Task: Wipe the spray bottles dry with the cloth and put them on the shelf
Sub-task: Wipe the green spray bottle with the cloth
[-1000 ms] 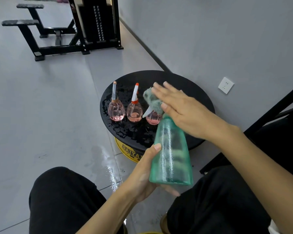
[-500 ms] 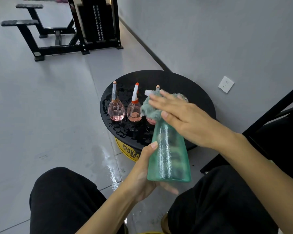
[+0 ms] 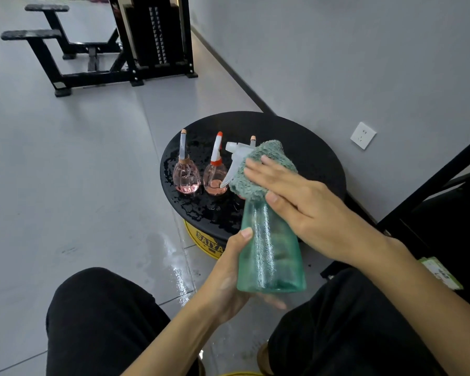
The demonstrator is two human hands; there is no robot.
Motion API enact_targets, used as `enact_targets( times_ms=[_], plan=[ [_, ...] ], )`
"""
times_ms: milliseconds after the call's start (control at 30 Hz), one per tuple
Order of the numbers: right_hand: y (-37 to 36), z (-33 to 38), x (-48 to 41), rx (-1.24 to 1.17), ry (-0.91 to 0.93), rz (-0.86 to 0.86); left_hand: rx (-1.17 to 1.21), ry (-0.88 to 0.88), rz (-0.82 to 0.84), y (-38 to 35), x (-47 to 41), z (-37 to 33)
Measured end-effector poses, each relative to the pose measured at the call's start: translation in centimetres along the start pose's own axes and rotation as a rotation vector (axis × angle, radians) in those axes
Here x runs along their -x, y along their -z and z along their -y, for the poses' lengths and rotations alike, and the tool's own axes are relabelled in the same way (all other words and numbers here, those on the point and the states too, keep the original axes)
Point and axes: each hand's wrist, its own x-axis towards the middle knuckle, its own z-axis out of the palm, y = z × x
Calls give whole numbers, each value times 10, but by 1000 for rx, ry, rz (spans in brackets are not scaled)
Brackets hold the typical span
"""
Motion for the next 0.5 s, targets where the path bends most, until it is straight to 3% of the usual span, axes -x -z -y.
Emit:
enact_targets(
  times_ms=[233,500],
  plan=[
    [8,-10,-18,46,-167,-125,-8,25,10,-5,0,2],
    [-9,17,-23,90,-120,-49,-99,-6,-24,-1,0,1]
  ],
)
